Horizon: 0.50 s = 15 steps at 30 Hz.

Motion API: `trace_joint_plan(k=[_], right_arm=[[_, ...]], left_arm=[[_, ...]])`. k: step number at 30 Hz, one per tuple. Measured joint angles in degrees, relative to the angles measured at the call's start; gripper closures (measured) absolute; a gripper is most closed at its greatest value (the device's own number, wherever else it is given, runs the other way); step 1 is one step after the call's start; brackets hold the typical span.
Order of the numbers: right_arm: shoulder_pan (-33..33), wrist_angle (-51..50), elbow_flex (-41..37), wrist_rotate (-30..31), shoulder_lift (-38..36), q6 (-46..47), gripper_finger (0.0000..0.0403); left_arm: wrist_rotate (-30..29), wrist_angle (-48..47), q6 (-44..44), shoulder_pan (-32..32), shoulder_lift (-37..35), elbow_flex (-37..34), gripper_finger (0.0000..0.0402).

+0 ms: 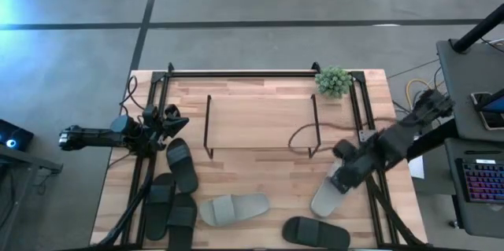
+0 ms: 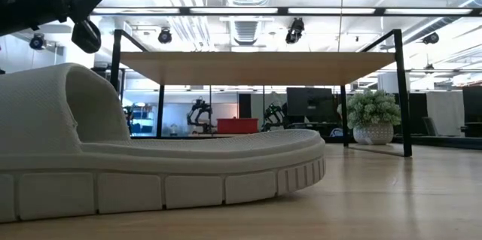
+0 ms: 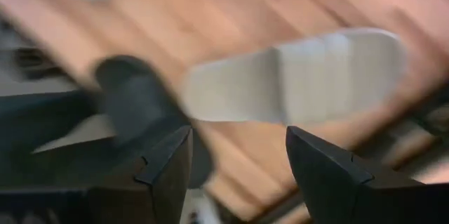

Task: Pick and place slides into the shelf
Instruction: Move the right gray slipper to the middle of the table

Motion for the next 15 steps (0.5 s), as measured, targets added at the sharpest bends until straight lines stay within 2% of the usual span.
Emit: trace_joint_plan(k=[4,15], right_arm=[[2.5,-4.7,1.1,0.5,7.7,3.3,0.0181],[6.5,-7.0,3.5,5.1,27.7,6.2,0.0182]], left_arm=[[0.0,0.0,0.0,0.0,0.0,0.0,0.0402],[0.0,0.0,0.0,0.0,0.0,0.0,0.0402]])
